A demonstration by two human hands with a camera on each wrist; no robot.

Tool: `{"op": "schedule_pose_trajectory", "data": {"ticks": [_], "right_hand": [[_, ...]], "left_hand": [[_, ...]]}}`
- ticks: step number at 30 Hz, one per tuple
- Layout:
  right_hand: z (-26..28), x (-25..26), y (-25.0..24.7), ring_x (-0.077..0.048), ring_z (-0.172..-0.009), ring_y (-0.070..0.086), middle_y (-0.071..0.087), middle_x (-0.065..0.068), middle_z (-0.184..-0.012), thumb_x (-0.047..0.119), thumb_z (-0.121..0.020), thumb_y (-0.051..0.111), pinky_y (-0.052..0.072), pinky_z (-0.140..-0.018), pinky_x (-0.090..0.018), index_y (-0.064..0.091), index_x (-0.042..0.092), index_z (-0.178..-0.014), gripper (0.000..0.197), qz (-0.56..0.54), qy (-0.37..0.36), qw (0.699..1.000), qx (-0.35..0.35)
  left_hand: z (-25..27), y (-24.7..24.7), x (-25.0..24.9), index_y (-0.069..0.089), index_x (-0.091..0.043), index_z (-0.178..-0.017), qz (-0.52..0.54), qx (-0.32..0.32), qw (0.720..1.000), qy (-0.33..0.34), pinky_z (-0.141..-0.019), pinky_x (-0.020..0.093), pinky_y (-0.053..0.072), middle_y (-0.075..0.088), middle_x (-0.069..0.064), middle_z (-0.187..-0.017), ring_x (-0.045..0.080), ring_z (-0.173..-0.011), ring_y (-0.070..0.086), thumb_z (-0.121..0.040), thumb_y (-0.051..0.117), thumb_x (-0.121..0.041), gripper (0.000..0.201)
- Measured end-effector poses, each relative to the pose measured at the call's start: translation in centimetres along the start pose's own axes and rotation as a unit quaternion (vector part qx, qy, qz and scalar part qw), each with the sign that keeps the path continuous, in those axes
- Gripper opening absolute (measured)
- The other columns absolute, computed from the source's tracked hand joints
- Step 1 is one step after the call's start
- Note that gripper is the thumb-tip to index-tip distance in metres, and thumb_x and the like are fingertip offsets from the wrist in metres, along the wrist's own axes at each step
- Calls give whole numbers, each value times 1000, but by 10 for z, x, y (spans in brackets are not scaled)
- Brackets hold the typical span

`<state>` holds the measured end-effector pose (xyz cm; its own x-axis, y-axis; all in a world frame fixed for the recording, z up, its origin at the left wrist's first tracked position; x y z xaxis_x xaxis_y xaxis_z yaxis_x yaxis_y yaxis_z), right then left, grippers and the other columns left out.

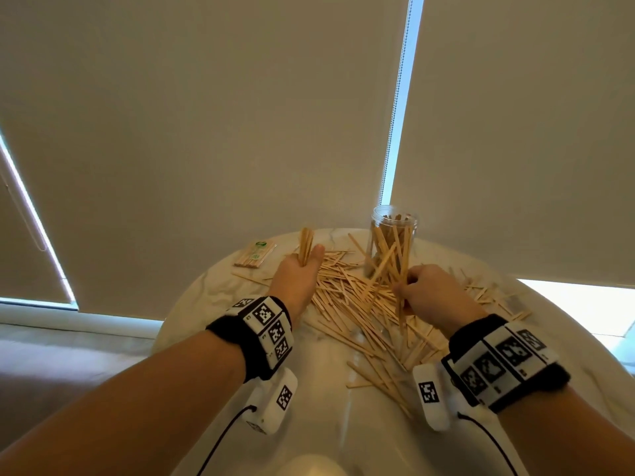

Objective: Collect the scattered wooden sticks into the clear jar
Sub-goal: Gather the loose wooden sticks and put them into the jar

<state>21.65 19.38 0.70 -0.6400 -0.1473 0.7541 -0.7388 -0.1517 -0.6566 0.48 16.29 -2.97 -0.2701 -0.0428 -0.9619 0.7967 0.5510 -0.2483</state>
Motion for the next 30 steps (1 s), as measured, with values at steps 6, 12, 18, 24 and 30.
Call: {"op": "schedule_pose_trajectory", "data": {"ticks": [6, 12, 18, 24, 30], "right_hand": [[-3, -6, 8, -22, -84, 71, 73, -4, -86, 25, -98, 62, 59, -85, -46, 69, 17, -92, 12, 15, -9, 1000, 15], [-5, 6, 19, -23, -77, 72, 73, -8, -84, 22, -99, 59, 62, -74, -36, 70, 15, -93, 14, -39, -45, 997, 40], [-13, 22, 31, -1, -53, 62, 70, -5, -72, 15, -99, 57, 44, -46, -9, 69, 9, -86, 18, -74, -112, 990, 45], [-32, 25, 36, -9, -59, 62, 74, -1, -71, 32, -94, 68, 50, -58, -20, 79, 24, -87, 16, -59, -130, 988, 60], [-44, 21, 36, -5, -74, 67, 73, 9, -78, 39, -87, 74, 59, -79, -35, 74, 29, -92, 11, -10, -132, 991, 34]], "left_hand": [[-5, 3, -24, 64, -11, -100, 38, -73, 997, 9, -58, 27, 43, 63, 0, -80, 15, -66, 56, -92, 51, -67, 58], [11, 45, -18, 69, -7, -91, 23, 138, 988, 59, -63, 28, 46, 52, -9, -58, 9, -53, 49, -70, 58, -82, 78], [-6, 55, -16, 74, -9, -89, 157, 150, 974, 58, -71, 36, 59, 75, 9, -82, 19, -76, 73, -89, 72, -43, 34], [-34, 52, -12, 71, -7, -91, 235, 74, 969, 7, -67, 33, 56, 74, 10, -80, 22, -73, 71, -97, 64, -38, 32], [-43, 55, -9, 63, -11, -88, 314, 85, 945, -31, -55, 32, 52, 59, 7, -68, 22, -60, 61, -99, 58, -43, 34]]}}
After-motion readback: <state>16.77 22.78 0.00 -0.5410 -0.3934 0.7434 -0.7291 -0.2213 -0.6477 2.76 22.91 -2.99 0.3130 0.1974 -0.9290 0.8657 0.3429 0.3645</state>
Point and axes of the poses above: each hand's wrist, its own z-axis away from the middle knuckle, its own y-axis out of the palm, x = y × z, the point moved 1 cm from there along -z, towards the middle knuckle
